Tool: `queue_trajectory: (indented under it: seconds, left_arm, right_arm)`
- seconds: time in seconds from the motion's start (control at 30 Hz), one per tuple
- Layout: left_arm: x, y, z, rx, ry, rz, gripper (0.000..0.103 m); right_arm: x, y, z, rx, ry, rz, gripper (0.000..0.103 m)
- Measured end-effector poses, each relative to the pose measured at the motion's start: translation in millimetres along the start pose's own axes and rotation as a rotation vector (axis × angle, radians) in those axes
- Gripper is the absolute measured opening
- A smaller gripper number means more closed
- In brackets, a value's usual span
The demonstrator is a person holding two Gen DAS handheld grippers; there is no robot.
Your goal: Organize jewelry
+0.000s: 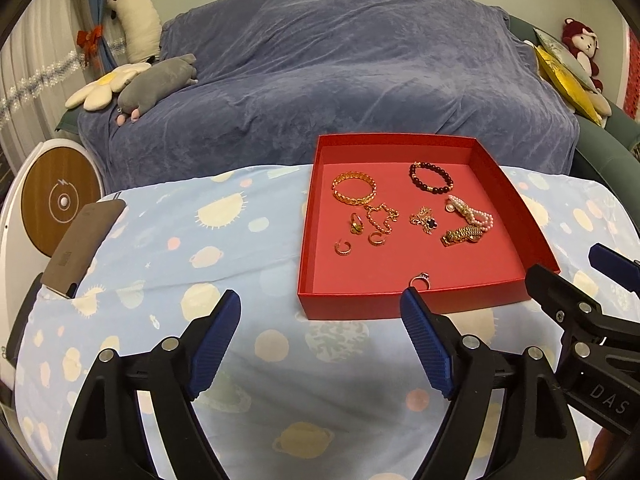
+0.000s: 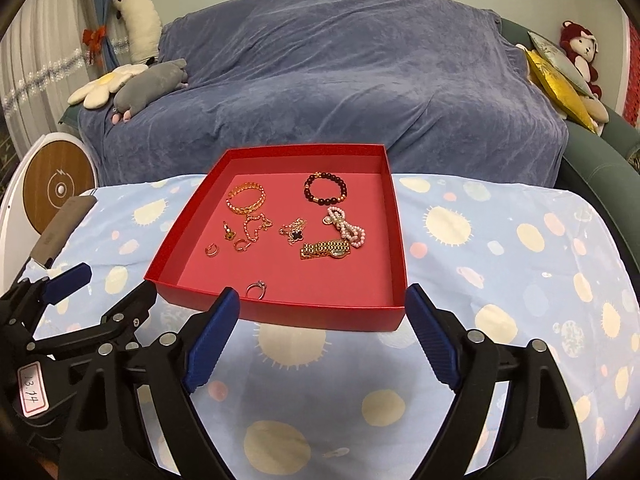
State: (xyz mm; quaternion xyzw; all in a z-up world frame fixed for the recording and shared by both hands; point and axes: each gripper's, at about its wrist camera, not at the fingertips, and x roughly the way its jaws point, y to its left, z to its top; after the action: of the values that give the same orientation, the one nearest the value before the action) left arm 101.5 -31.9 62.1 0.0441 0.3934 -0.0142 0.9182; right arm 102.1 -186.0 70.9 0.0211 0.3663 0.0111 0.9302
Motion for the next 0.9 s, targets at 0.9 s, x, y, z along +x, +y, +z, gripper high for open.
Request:
queue_trajectory:
  seconds: [0.9]
  left_arm:
    - [12.8, -3.0, 0.2, -0.020, 0.083, -0.018, 0.082]
  right_arm:
    - [9.5, -8.5, -2.9, 0.048, 0.065, 0.014, 0.091]
